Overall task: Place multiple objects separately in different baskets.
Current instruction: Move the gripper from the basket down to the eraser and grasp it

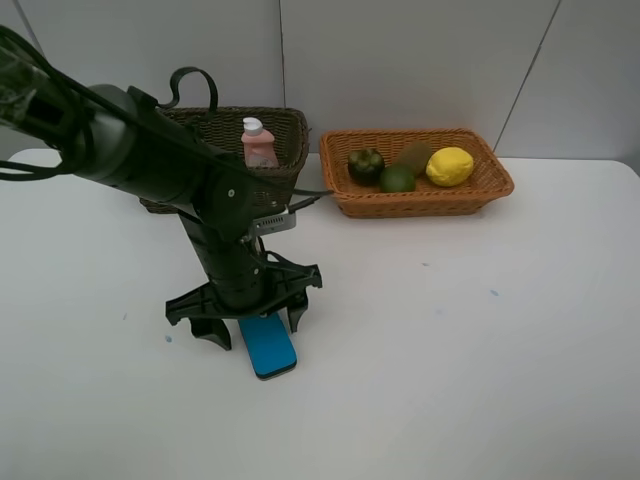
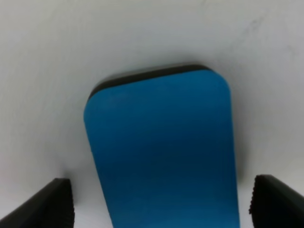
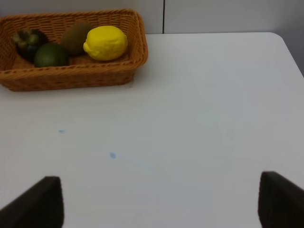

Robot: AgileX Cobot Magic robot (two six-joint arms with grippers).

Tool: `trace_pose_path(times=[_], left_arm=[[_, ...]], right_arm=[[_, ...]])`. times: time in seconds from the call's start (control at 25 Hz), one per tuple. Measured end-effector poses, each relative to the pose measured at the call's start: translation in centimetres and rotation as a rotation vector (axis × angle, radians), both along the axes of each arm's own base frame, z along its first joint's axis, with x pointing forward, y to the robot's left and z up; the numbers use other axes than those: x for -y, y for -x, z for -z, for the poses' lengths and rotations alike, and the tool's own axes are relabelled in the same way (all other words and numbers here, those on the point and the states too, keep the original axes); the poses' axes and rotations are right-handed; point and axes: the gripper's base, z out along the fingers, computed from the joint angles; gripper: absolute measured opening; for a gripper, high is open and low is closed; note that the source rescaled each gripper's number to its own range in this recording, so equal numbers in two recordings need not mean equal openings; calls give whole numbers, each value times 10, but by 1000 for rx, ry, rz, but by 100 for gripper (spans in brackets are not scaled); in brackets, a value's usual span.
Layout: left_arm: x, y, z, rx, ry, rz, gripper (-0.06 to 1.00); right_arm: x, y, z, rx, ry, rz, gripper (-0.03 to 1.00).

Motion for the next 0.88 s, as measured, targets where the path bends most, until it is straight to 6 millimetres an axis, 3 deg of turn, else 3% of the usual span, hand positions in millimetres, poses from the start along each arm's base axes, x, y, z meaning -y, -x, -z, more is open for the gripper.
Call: trace_pose_path(times=[0.2, 0.32, 0.88], left_arm=[[0, 0, 0, 1, 0, 5, 80], [1, -1, 0, 11, 5, 18, 65], [2, -1, 0, 18, 16, 23, 65]], right_arm=[[0, 0, 0, 0, 0, 0, 87], [0, 0, 0, 0, 0, 0, 87], [0, 0, 0, 0, 0, 0, 87]])
